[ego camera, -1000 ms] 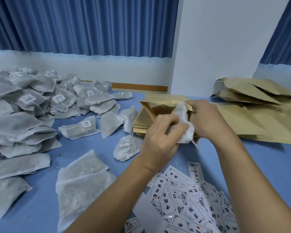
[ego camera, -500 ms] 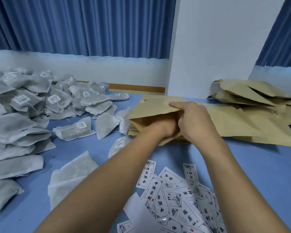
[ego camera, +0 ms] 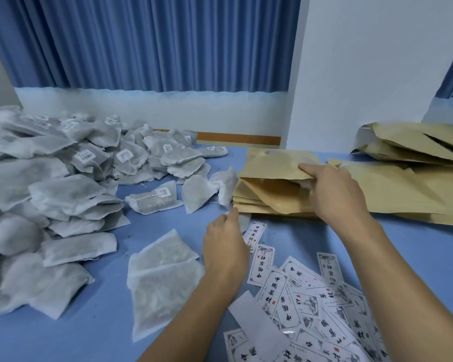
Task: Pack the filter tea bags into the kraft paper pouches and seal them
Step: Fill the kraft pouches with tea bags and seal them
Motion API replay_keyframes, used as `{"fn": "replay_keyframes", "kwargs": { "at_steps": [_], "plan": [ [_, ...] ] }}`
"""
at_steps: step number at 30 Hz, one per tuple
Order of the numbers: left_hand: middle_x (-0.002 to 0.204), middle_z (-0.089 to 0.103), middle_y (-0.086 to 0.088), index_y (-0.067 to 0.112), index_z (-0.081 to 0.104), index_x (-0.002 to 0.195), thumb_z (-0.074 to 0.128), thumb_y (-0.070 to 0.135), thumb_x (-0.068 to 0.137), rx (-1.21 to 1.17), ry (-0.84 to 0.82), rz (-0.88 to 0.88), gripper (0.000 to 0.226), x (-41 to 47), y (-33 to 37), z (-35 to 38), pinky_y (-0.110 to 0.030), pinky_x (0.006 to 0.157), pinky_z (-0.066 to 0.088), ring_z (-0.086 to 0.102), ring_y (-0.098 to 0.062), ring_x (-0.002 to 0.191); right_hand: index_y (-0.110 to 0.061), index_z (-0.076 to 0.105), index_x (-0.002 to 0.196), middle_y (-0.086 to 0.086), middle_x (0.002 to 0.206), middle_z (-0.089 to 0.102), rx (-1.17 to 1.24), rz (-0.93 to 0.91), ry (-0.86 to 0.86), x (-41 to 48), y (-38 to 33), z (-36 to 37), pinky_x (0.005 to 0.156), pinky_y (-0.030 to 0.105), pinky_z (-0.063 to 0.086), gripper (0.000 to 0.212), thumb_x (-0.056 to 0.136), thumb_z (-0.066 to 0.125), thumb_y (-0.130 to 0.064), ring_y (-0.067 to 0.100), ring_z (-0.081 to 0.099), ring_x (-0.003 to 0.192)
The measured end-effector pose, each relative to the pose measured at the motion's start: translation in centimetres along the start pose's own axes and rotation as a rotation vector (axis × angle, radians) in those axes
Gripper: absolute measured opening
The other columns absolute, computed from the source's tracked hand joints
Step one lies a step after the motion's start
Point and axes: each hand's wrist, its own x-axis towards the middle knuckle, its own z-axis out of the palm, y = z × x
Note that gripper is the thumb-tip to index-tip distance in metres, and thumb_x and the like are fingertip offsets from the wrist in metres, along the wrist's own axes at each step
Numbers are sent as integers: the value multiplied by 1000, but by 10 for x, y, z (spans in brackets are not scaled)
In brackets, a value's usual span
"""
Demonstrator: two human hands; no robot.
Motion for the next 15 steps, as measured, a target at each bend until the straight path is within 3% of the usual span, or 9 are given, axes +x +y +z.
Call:
{"fn": "replay_keyframes", "kwargs": {
  "at_steps": [2, 6, 8, 10, 12, 15],
  "plan": [
    [113, 66, -5, 23, 49, 138, 52, 1, 94, -205, 103, -54, 50, 0, -2, -6, -33, 81, 45, 60, -28, 107, -38, 61, 129, 15, 109, 65, -12, -4, -6, 1, 0, 1, 76, 43, 51, 46, 96, 46, -10, 40, 56, 97],
    [114, 68, 3, 19, 63, 127, 59, 7, 94, -504, 363, -43, 36, -16, 8, -25, -11, 88, 38, 61, -16, 108, -37, 62, 128, 16, 106, 65, 18, -5, 16, 1, 2, 2, 78, 45, 53, 48, 93, 45, -8, 40, 56, 95],
    [115, 66, 5, 17, 65, 123, 63, 3, 90, -615, 531, 66, 37, -24, 18, -34, -5, 93, 36, 60, -11, 110, -38, 62, 127, 15, 107, 65, 32, -3, 11, 3, 3, 2, 77, 44, 53, 45, 95, 47, -10, 40, 56, 95],
    [116, 65, 1, 13, 66, 121, 63, 0, 88, -641, 640, 243, 36, -29, 29, -37, -12, 98, 41, 60, -10, 113, -39, 62, 128, 16, 111, 65, 43, -2, 6, 4, 4, 3, 77, 44, 51, 43, 96, 48, -14, 41, 56, 98],
    [120, 62, -3, 9, 67, 122, 63, -2, 88, -560, 605, 405, 36, -29, 40, -32, -16, 99, 42, 59, -14, 115, -39, 62, 128, 18, 117, 64, 47, 5, -1, 4, 2, 1, 80, 43, 50, 44, 96, 47, -14, 42, 56, 102],
    [128, 54, -1, 14, 63, 122, 59, -4, 88, -275, 247, 442, 39, -13, 59, -17, -34, 86, 49, 55, -23, 112, -41, 58, 135, 17, 120, 65, 78, -1, -31, 3, -2, -3, 87, 42, 50, 62, 87, 44, -5, 40, 56, 107]
  ]
}}
